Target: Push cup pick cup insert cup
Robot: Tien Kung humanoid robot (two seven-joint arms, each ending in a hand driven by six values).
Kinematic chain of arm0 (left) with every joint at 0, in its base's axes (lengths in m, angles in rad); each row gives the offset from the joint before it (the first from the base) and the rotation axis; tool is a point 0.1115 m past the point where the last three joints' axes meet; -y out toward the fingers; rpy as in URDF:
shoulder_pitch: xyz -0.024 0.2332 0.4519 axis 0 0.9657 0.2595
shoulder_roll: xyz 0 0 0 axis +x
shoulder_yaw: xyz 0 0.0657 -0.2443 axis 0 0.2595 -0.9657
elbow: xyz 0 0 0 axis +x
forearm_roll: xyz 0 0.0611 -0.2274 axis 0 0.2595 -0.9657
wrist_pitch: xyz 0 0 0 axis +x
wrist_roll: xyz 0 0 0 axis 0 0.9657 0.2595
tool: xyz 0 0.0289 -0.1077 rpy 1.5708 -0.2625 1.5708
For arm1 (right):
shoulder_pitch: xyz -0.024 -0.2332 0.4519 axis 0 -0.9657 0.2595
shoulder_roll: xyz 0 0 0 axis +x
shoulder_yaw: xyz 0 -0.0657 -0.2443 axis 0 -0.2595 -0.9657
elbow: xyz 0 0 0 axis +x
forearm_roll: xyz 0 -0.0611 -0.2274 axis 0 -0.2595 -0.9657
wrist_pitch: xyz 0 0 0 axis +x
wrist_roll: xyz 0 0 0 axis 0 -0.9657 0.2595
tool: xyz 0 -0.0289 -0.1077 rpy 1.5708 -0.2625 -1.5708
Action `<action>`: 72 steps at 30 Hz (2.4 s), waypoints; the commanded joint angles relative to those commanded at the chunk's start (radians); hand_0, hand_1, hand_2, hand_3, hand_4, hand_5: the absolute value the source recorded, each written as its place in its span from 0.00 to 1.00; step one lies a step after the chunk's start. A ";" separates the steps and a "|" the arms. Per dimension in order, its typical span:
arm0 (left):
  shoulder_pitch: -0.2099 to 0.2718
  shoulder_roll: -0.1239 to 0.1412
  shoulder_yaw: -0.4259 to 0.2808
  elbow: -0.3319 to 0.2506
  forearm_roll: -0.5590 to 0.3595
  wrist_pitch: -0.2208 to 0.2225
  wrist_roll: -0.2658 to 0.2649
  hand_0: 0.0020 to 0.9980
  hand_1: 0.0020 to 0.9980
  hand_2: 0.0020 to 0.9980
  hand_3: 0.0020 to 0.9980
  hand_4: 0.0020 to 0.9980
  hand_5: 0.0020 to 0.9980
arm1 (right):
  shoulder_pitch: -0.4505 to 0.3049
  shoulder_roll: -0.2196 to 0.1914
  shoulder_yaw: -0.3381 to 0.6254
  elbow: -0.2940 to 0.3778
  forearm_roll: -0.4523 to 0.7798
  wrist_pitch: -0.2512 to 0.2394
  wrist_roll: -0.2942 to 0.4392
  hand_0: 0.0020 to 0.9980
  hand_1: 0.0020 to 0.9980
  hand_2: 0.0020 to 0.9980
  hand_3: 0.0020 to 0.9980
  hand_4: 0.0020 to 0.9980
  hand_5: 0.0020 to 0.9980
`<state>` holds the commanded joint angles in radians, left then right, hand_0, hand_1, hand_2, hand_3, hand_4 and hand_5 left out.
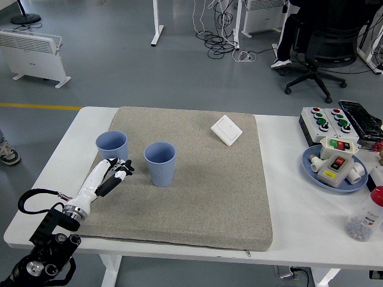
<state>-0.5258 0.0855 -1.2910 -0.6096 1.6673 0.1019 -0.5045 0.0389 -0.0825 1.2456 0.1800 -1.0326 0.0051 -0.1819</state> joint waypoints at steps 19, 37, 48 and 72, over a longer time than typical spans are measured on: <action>-0.046 -0.016 0.010 0.108 -0.006 0.002 -0.018 0.76 0.59 0.54 0.51 0.61 1.00 | -0.013 0.002 -0.026 0.000 0.007 0.007 0.002 0.69 0.59 0.62 0.55 0.10 0.47; -0.105 -0.024 -0.006 0.196 0.001 0.003 -0.025 0.79 0.61 0.55 0.51 0.60 1.00 | -0.010 0.002 -0.039 0.000 0.009 0.009 0.000 0.69 0.59 0.62 0.55 0.10 0.47; -0.143 -0.033 -0.034 0.240 0.015 0.006 -0.041 0.79 0.61 0.55 0.51 0.60 1.00 | -0.006 0.002 -0.049 0.000 0.013 0.012 0.002 0.69 0.60 0.62 0.55 0.10 0.47; -0.082 0.031 0.037 0.088 -0.042 0.042 -0.037 0.49 0.54 0.53 0.51 0.57 1.00 | 0.000 0.002 -0.057 0.000 0.022 0.016 0.004 0.69 0.59 0.62 0.55 0.11 0.47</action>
<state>-0.6079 0.1168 -1.2537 -0.5211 1.6252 0.1438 -0.5419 0.0387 -0.0805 1.1890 0.1800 -1.0111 0.0207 -0.1776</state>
